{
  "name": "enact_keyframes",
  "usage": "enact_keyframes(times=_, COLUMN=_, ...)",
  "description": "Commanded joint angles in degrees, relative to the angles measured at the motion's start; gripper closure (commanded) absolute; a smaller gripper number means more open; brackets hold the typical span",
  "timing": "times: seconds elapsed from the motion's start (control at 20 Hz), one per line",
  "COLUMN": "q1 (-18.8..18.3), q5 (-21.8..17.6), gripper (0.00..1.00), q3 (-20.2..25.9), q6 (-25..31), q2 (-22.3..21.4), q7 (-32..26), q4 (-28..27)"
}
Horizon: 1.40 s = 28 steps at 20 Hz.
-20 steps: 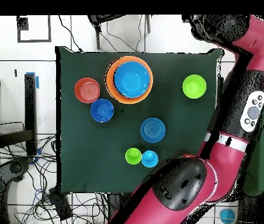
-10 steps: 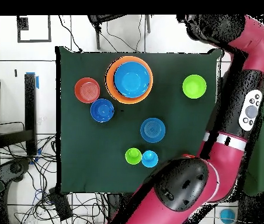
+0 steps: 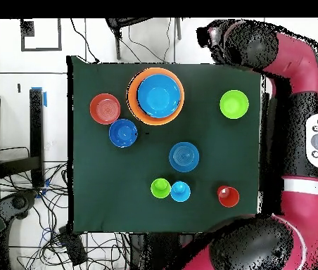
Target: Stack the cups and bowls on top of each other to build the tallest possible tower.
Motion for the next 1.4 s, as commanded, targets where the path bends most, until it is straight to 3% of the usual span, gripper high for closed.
enact_keyframes(times=0.05, q1=-1.2, q5=-1.8, gripper=0.0, q3=-6.0, q6=-3.4, q2=-9.2, q7=2.4, q4=22.4)
enact_keyframes(times=0.85, q1=-0.7, q5=-2.9, gripper=0.0, q3=-9.1, q6=-2.3, q2=-8.2, q7=1.2, q4=22.0)
enact_keyframes(times=1.4, q1=-0.7, q5=-3.0, gripper=0.0, q3=-8.4, q6=-3.5, q2=-0.3, q7=-1.8, q4=16.4)
